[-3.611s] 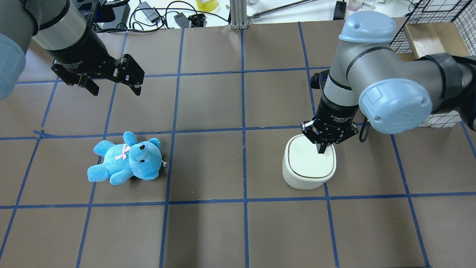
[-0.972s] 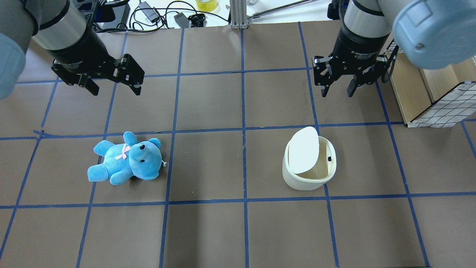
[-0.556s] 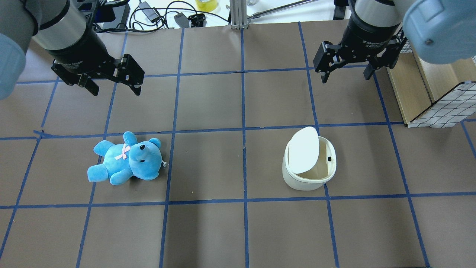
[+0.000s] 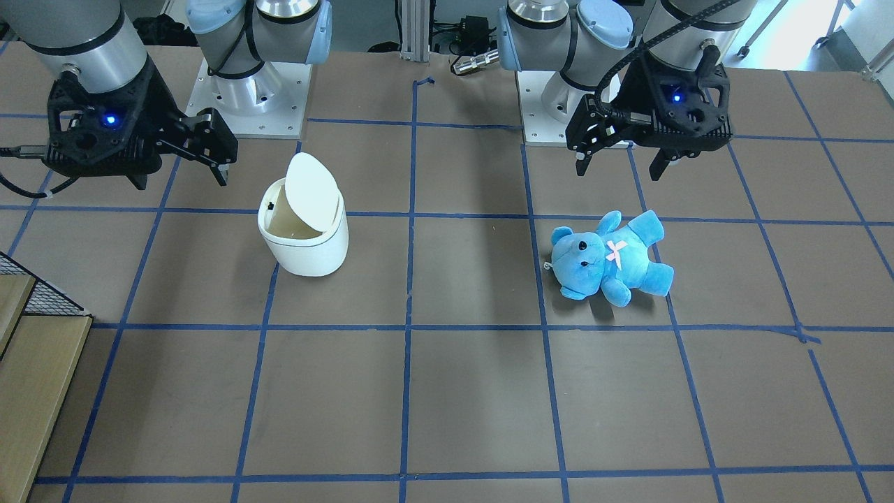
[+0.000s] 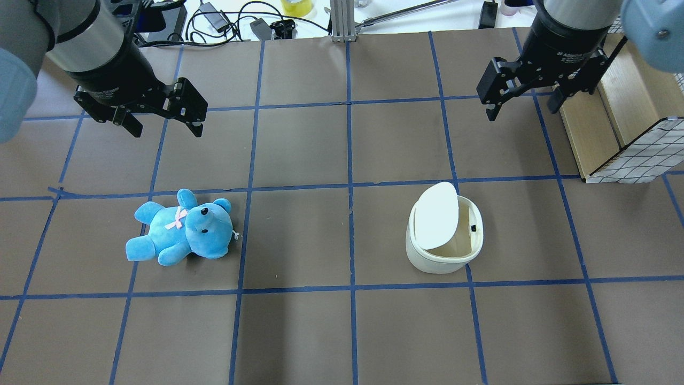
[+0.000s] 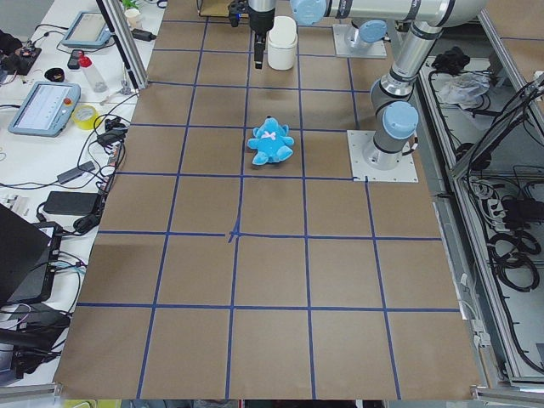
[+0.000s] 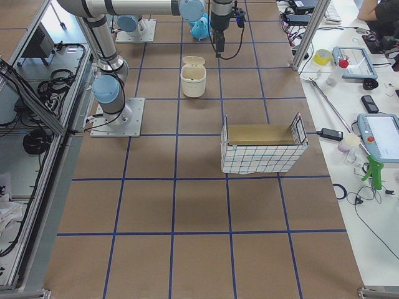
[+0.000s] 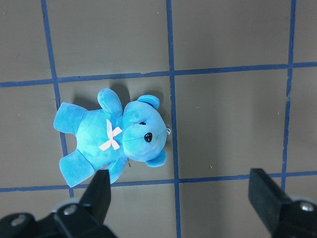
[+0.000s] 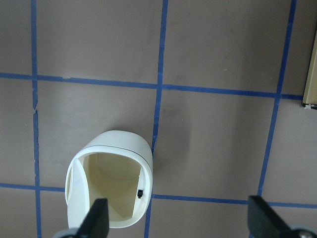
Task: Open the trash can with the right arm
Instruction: 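Raise the right gripper away from the opened trash can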
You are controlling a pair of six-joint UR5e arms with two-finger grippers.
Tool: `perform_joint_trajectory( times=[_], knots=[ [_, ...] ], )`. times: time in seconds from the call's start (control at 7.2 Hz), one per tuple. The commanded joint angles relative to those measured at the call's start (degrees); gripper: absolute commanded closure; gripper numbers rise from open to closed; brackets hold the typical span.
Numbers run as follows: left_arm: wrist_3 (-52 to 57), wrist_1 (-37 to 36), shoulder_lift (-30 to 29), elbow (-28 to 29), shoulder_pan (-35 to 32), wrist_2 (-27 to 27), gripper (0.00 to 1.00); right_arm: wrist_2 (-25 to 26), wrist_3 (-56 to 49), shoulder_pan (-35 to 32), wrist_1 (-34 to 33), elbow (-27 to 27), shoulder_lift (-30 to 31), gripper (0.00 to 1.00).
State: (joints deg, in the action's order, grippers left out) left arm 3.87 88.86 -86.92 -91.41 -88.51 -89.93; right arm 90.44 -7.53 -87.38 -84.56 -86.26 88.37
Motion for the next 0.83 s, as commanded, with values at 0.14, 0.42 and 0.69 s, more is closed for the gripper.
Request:
perform_joint_trajectory(
  times=[0.14, 0.42, 0.69],
  knots=[
    [0.0, 0.0, 0.0, 0.0, 0.0, 0.02, 0.0, 0.62, 0.14, 0.19, -0.75, 1.53, 0.49, 0.01],
    [0.0, 0.0, 0.0, 0.0, 0.0, 0.02, 0.0, 0.44, 0.76, 0.19, -0.61, 1.45, 0.49, 0.0],
    [0.0, 0.0, 0.0, 0.0, 0.0, 0.02, 0.0, -0.6, 1.64, 0.19, 0.01, 1.45, 0.49, 0.0]
  ],
)
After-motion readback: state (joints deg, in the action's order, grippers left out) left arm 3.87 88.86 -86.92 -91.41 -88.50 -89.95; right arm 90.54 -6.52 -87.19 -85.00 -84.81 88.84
